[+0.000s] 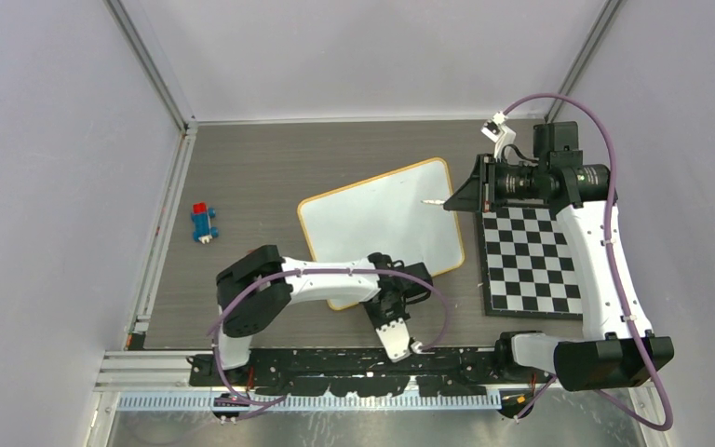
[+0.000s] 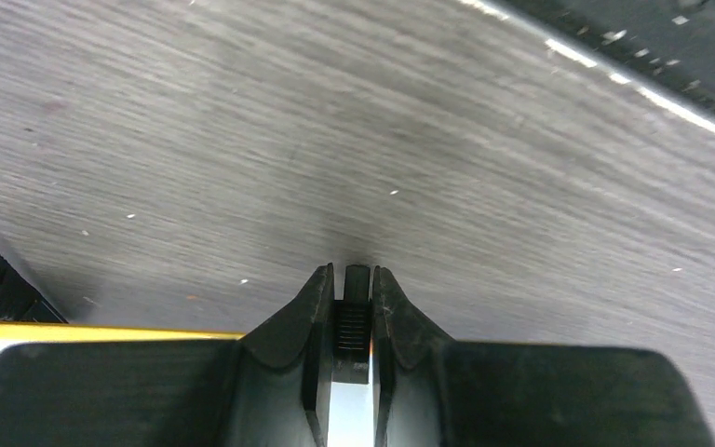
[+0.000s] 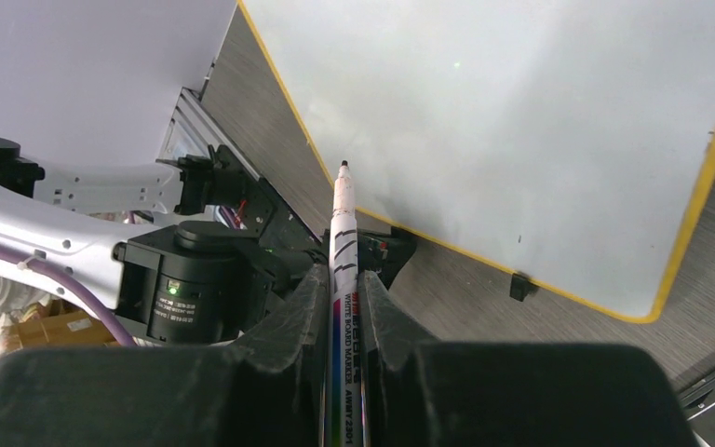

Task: Write a sentence on the whiteboard
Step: Adjust the whiteboard stand at the center of the board.

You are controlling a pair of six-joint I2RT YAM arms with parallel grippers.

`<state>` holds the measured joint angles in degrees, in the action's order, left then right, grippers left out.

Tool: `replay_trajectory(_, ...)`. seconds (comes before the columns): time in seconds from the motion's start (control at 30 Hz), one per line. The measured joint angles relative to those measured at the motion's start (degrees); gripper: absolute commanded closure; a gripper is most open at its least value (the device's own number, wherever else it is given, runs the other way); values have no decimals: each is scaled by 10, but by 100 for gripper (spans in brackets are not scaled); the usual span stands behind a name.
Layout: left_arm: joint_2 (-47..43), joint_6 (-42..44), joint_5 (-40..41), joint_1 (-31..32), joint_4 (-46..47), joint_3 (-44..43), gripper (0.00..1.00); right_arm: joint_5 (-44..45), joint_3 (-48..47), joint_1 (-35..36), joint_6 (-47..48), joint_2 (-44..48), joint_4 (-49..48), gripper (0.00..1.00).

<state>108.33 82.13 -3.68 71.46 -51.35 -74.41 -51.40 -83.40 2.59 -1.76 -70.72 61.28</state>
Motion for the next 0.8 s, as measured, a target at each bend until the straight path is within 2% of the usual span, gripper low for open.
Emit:
replay_trajectory(0.2,43,28,0,-10,-20,-60,98,-4,2,-7,1,0,0,100)
replay_trajectory(0.3,64,34,0,-16,-27,-89,93,-4,2,-9,1,0,0,100)
replay_trajectory(0.43,76,38,1,-22,-27,-108,70,-5,2,-10,1,0,0,100)
replay_trajectory(0.6,76,18,11,-15,-10,-115,34,-6,2,-11,1,0,0,100)
replay_trajectory(0.67,73,-3,10,-7,-11,-126,28,-6,-1,-12,-2,-1,-1,100)
replay_trajectory(0.77,49,-41,1,14,-16,-130,13,-6,-17,-12,-11,-6,-4,100)
replay_trajectory(0.8,38,-53,-3,23,-19,-130,12,-6,-24,-12,-15,-9,-8,100)
